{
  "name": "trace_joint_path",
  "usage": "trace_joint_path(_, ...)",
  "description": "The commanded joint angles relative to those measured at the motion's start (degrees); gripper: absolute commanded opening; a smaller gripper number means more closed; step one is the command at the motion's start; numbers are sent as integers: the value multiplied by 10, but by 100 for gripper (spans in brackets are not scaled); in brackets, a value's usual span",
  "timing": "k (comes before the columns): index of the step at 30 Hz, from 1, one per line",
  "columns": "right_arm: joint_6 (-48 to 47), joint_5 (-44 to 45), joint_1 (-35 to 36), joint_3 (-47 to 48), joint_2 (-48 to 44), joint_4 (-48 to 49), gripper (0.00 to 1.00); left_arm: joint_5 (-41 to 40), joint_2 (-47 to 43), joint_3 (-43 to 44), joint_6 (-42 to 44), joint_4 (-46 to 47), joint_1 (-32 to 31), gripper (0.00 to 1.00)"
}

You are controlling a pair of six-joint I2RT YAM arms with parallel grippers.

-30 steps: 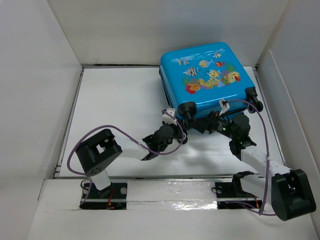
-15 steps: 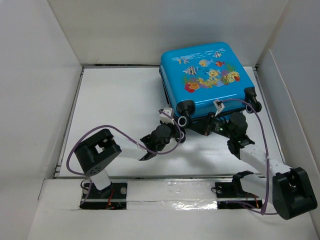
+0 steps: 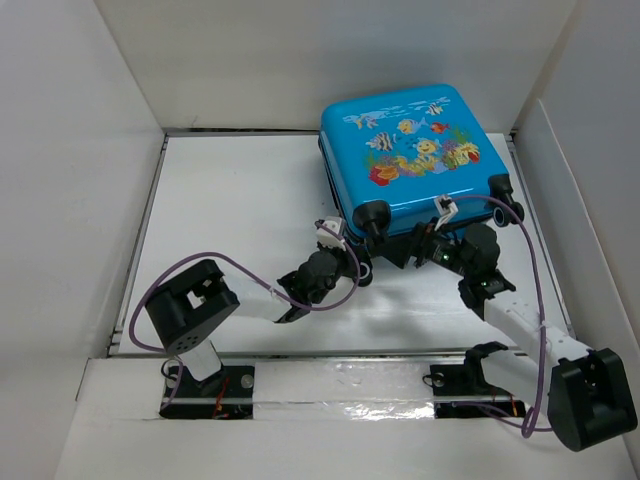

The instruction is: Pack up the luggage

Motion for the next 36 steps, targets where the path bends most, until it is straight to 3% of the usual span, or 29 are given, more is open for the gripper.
trace_joint_path(1, -30, -11, 3, 27, -7, 6, 100, -18, -30, 5, 12, 47, 8, 0)
trace_joint_path(15, -111, 116, 96, 153, 54, -154, 100, -9, -25, 4, 6, 53, 13, 0)
trace_joint_path(21, -153, 279, 157, 188, 51, -258, 100, -1, -22, -3, 2, 60, 13, 0)
trace_joint_path(27, -153, 348, 180, 199, 49, -297, 95, 8, -19, -4, -4, 67, 19, 0)
trace_joint_path(31, -159, 425, 194, 219, 59, -322, 84, 10, -24, -8, -4, 69, 19, 0)
trace_joint_path(34, -171, 509, 216, 243, 63, -359, 62, 11, -26, -11, -4, 71, 19, 0)
trace_joint_path(35, -177, 529, 224, 247, 63, -366, 49, 12, -25, -11, -4, 72, 19, 0)
trace_joint_path(36, -181, 550, 239, 251, 61, -374, 47, 14, -24, -11, -4, 73, 24, 0)
